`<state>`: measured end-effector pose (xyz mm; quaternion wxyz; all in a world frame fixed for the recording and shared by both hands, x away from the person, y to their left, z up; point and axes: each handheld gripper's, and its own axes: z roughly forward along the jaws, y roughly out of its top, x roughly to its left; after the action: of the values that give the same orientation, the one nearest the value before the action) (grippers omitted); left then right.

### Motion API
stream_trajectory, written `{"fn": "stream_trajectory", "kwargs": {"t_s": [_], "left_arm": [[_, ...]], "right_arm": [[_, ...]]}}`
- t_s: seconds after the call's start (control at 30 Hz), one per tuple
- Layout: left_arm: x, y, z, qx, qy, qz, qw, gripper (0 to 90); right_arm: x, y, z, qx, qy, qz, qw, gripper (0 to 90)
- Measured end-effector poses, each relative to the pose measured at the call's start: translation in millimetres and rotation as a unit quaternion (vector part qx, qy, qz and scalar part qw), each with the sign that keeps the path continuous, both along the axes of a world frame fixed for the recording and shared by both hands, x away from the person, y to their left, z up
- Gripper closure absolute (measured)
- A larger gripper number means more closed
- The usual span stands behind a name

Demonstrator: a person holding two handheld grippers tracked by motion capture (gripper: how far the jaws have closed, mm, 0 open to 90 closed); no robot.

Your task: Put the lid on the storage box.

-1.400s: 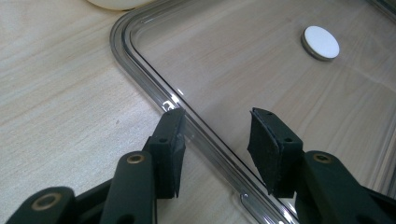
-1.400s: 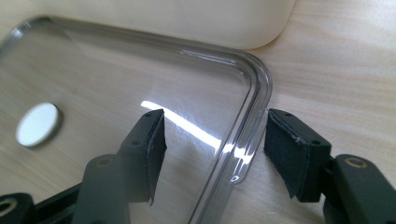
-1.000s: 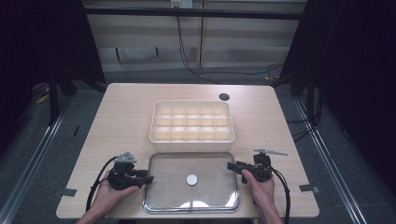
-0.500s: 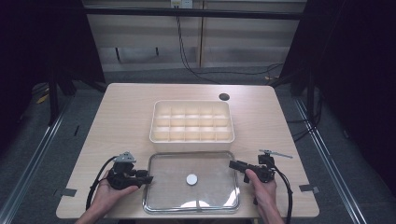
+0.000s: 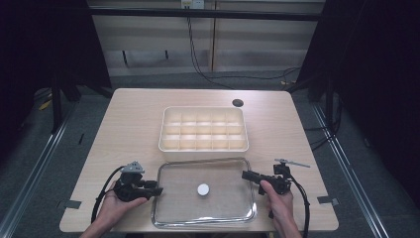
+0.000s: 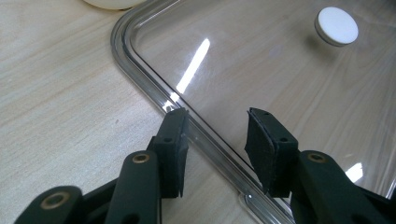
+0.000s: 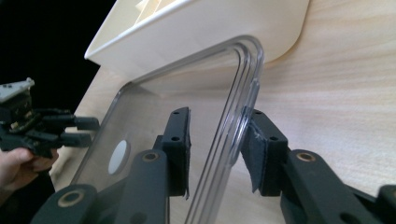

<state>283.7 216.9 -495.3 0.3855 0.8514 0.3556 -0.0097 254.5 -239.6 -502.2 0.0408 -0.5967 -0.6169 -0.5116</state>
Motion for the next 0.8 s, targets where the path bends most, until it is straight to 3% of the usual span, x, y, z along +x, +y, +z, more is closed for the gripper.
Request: {"fn": "stream_trajectory", "kwargs": {"t_s": [0.13, 0.27, 0.43, 0.8], "left_arm": [[0.1, 0.1, -0.1, -0.001, 0.001, 0.003, 1.0, 58.3], [0.7, 0.7, -0.1, -0.001, 0.002, 0.002, 1.0, 58.2], [0.9, 0.0, -0.1, -0.003, 0.003, 0.005, 1.0, 56.1], [4.4, 1.1, -0.9, -0.024, 0.022, 0.013, 0.9994, 39.6]], "right_arm": [[1.4, 1.5, -0.7, 0.016, -0.004, 0.023, 0.9996, 63.6], [1.5, 2.2, 0.0, 0.01, -0.005, 0.027, 0.9996, 66.9], [-0.3, 1.3, 2.8, 0.022, -0.027, 0.02, 0.9992, 69.9], [-3.5, -1.3, 8.9, 0.036, -0.056, 0.018, 0.9976, 73.1]]}}
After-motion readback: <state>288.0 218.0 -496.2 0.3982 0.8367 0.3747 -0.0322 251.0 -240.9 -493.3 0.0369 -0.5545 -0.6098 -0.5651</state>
